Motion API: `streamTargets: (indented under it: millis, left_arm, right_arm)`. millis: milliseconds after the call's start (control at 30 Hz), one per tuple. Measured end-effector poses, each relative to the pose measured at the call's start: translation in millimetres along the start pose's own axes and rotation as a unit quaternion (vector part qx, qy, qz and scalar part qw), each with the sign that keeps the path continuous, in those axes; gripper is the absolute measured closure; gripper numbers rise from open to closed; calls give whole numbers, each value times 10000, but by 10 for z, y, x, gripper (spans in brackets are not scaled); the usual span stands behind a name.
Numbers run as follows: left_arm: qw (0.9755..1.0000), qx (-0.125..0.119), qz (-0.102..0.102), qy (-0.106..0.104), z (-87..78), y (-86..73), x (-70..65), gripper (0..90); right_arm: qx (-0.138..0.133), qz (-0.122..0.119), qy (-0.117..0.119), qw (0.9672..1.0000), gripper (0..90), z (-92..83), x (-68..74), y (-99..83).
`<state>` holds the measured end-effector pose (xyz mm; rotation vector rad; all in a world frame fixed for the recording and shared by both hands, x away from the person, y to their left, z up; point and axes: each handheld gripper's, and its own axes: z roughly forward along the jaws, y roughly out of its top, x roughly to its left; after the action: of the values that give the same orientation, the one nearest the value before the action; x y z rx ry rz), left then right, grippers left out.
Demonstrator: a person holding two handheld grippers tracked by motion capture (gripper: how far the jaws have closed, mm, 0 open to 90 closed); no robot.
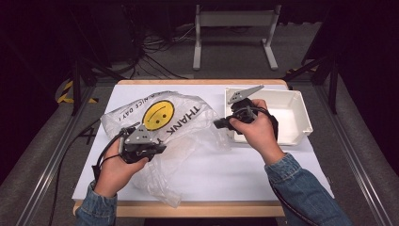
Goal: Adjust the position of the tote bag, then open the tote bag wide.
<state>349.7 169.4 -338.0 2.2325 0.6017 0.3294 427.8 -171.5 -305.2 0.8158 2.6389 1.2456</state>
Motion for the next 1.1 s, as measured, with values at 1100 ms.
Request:
streamTargets:
  millis: [1100]
  left_arm:
    - [9982,-529,286,-73,-694,49,-53,897]
  right_arm:
    - [-817,-366,246,9957,900,-470,532,-184]
